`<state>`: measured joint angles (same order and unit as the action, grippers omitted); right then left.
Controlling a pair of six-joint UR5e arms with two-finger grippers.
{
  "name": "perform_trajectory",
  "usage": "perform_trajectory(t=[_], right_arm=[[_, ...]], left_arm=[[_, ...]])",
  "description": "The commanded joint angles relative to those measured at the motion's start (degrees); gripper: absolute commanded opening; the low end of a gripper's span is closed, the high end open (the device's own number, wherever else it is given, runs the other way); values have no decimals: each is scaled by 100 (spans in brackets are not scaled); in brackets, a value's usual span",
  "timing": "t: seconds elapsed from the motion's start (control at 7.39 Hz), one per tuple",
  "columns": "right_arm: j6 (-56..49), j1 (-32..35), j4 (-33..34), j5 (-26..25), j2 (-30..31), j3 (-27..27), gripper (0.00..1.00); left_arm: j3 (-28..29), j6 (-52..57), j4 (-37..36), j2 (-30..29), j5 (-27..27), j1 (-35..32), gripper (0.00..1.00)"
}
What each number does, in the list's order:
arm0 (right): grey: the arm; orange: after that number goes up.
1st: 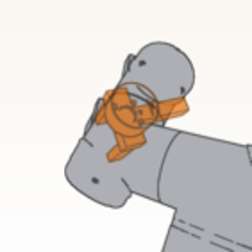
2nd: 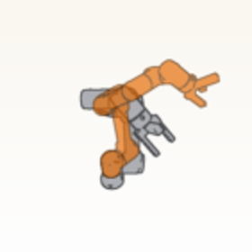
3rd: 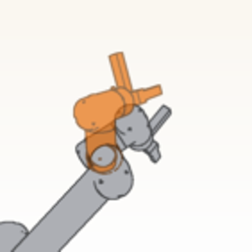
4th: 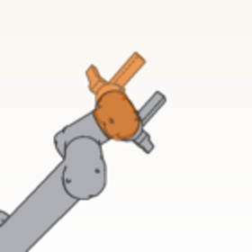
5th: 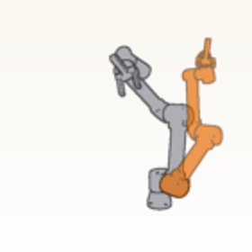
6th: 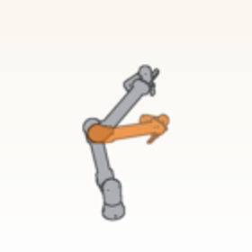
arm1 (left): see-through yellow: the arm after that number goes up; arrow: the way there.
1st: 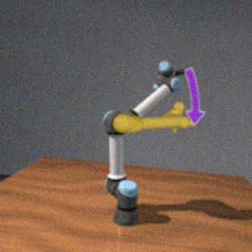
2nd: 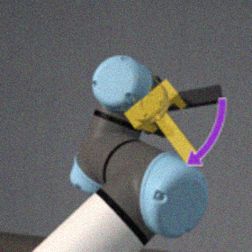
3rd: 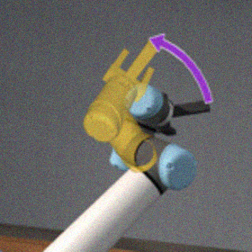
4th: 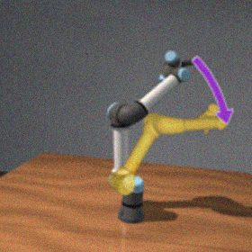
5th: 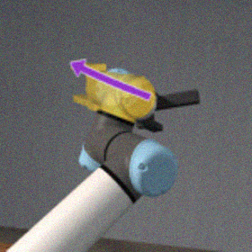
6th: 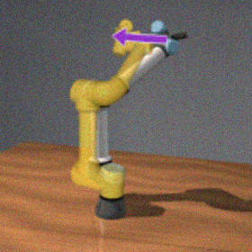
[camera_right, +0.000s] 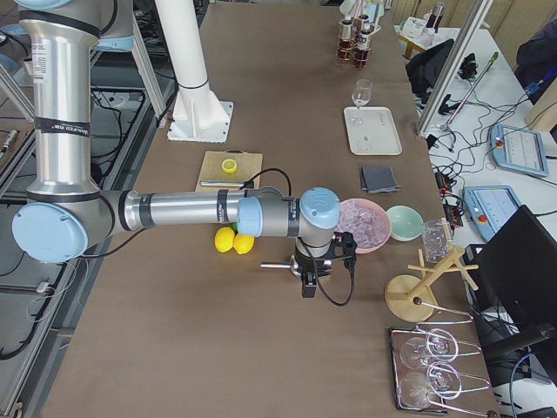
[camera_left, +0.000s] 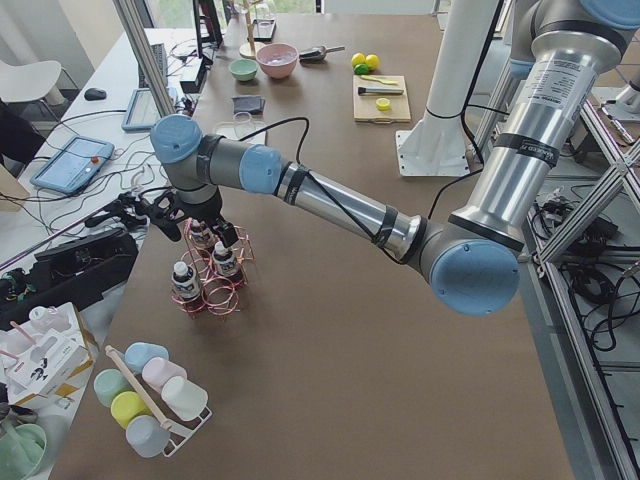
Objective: Take tea from basket to plate
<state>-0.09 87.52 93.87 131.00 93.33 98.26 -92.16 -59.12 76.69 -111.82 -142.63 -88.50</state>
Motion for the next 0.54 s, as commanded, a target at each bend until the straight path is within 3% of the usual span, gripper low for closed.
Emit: perform_trajectory(t=[0.0,0.41], right_arm=[[0,-6,0,-4,0,1,100],[0,-6,9,-39,-52,1,100]], left_arm=[[31,-863,12,-252,-10,167,98],[214,-1944,4,-471,-124,176,98]])
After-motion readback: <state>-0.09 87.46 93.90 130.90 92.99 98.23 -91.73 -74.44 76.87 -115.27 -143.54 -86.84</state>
